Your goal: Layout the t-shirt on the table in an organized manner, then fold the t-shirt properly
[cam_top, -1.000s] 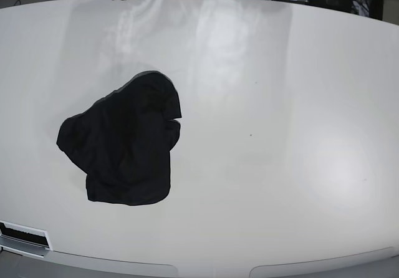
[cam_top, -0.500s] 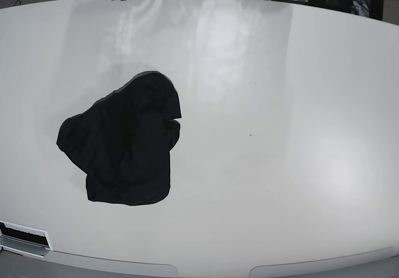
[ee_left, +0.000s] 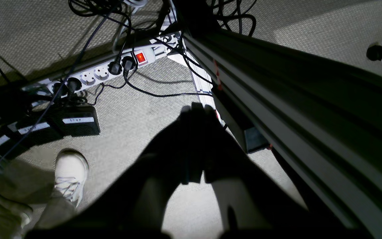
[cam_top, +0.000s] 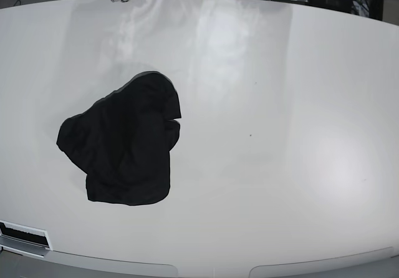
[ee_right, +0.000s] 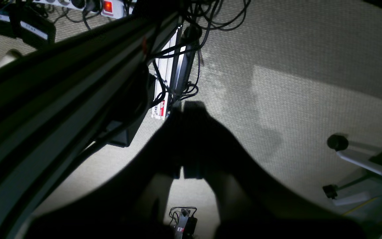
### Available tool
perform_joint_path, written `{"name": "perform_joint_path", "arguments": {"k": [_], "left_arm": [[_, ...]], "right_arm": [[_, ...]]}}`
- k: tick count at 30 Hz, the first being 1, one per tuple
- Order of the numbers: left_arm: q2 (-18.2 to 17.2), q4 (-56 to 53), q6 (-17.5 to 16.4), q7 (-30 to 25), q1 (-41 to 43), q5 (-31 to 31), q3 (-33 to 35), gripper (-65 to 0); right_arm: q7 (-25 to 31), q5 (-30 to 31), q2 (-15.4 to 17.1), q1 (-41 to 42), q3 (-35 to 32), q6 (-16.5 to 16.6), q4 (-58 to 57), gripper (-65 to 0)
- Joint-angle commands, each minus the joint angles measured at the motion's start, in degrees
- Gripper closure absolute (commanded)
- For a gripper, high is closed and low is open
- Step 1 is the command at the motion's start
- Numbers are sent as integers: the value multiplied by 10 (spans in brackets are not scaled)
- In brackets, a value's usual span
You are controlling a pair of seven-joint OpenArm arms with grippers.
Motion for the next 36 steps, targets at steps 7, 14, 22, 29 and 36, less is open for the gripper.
{"name": "perform_joint_path", "arguments": {"k": [7, 14, 22, 29, 36], "left_arm": [[-8, 19, -5, 20, 46, 2, 1, 0], [-36, 98, -5, 26, 130, -1, 1, 0], [-82, 221, -20, 60, 209, -53, 1, 0], [-134, 389, -20, 109, 290, -56, 1, 0], [-212, 620, -20, 168, 409, -78, -1, 0]], "right_arm": [[-38, -5, 7, 12, -2, 56, 17, 0], [-42, -5, 23, -42, -2, 130, 26, 0], [-134, 5, 48, -162, -2, 148, 193, 0], [-168, 46, 113, -315, -2, 102, 468, 0], [-223, 47, 171, -460, 0, 46, 719, 0]]}}
